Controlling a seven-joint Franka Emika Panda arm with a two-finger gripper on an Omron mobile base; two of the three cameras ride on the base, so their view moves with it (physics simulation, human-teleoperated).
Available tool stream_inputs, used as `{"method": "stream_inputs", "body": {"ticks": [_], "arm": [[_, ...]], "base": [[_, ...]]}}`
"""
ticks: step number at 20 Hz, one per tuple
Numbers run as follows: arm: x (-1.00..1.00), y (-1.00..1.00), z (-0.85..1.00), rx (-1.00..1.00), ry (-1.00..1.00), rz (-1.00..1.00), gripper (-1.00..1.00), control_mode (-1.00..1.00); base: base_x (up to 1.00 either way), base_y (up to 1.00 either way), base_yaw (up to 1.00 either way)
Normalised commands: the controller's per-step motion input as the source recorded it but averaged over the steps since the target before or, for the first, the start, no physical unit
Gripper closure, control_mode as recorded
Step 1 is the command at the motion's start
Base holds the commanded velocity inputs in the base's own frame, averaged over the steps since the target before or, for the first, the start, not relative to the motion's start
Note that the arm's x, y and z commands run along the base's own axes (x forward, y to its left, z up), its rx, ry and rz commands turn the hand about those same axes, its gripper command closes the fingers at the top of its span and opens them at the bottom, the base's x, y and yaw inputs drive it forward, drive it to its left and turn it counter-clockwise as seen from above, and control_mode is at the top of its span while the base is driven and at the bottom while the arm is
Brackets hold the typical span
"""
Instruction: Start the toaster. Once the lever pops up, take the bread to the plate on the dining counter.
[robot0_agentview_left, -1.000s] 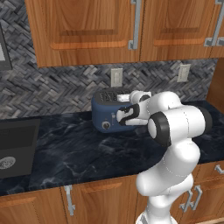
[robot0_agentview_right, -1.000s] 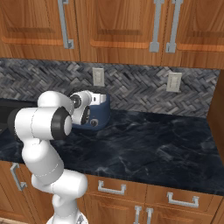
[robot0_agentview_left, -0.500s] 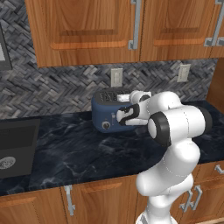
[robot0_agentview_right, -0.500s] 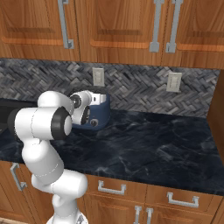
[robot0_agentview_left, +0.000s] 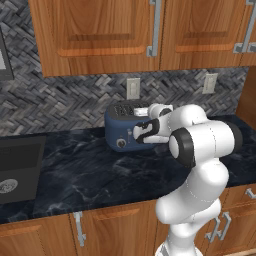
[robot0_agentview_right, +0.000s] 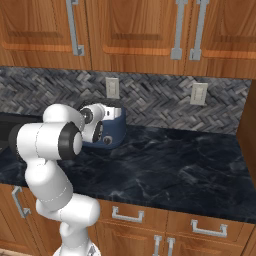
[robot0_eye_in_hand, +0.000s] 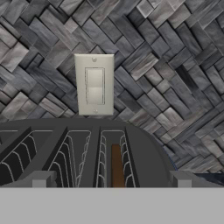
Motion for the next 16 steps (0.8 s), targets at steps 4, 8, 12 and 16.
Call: {"method": "stream_inputs", "body": {"ticks": [4, 8, 12, 16], "arm": [[0.0, 0.0, 0.0, 0.0, 0.0, 0.0, -1.0, -1.0], [0.0, 0.0, 0.0, 0.0, 0.0, 0.0, -1.0, -1.0], [0.0, 0.0, 0.0, 0.0, 0.0, 0.0, -1.0, -1.0], [0.0, 0.0, 0.0, 0.0, 0.0, 0.0, -1.0, -1.0]], "base": [[0.0, 0.0, 0.0], [0.0, 0.0, 0.0], [0.0, 0.0, 0.0], [0.0, 0.0, 0.0]]}}
